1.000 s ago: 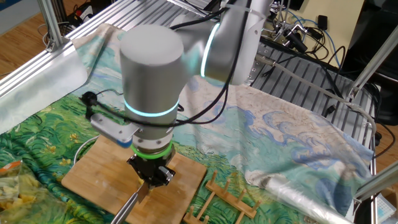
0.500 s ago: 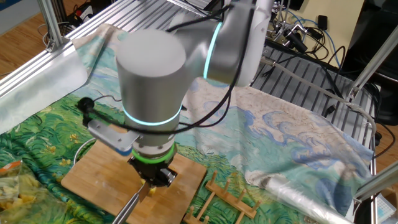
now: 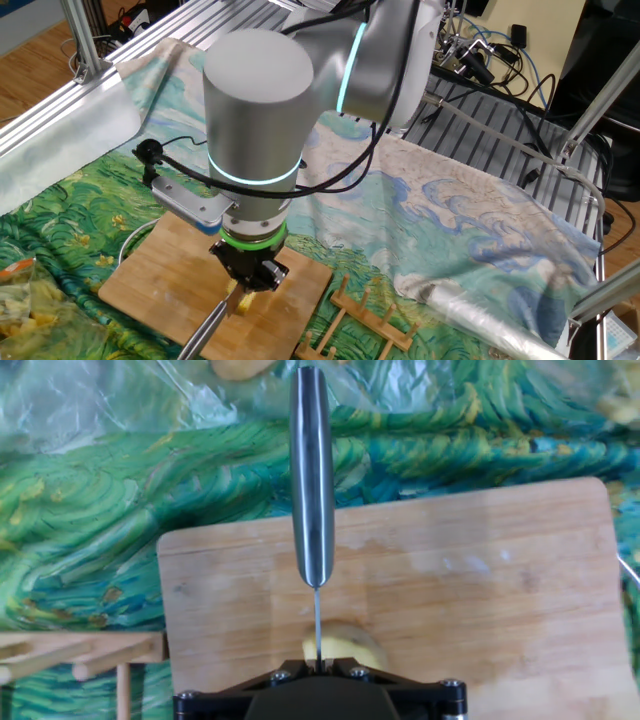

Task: Chop the potatoes

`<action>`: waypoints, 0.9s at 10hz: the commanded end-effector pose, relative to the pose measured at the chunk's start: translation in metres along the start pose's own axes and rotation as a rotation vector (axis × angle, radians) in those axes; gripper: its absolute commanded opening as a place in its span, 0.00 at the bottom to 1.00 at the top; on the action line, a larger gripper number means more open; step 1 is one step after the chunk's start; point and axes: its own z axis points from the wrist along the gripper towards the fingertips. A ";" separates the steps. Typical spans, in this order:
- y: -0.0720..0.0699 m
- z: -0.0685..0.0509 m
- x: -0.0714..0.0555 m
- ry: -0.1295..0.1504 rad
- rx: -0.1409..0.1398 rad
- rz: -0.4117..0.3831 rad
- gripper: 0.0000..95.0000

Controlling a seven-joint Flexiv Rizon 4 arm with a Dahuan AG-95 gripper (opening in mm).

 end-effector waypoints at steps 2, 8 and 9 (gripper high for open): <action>-0.001 0.001 0.002 0.000 0.002 -0.009 0.00; 0.007 0.034 0.003 -0.008 -0.018 0.006 0.00; 0.009 0.029 0.004 -0.002 -0.015 0.010 0.00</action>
